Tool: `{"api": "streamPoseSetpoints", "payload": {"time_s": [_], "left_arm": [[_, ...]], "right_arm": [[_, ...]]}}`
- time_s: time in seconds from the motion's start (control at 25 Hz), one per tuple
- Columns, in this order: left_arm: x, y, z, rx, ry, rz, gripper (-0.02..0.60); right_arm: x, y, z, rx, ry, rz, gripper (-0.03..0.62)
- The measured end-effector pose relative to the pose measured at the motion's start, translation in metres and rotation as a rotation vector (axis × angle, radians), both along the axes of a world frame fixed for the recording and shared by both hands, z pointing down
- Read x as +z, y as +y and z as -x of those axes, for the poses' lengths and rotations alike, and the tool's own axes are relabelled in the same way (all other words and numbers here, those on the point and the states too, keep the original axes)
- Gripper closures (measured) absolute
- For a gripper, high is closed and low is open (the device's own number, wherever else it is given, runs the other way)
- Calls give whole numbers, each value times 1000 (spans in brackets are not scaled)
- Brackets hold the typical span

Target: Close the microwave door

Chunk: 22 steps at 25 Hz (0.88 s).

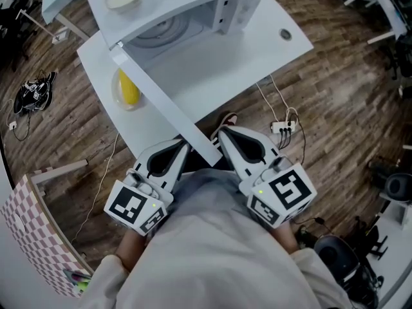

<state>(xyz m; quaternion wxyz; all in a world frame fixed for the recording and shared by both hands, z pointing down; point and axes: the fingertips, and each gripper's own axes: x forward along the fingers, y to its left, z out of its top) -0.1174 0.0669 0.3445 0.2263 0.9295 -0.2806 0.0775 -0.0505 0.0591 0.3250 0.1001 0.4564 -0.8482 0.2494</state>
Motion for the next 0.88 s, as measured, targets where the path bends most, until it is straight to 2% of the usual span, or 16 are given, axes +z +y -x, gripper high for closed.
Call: {"api": "streamPoseSetpoints", "payload": {"time_s": [0.88], "left_arm": [[1, -16, -28, -1, 5, 19, 566]], "right_arm": [[4, -5, -28, 40, -33, 7, 573]]}}
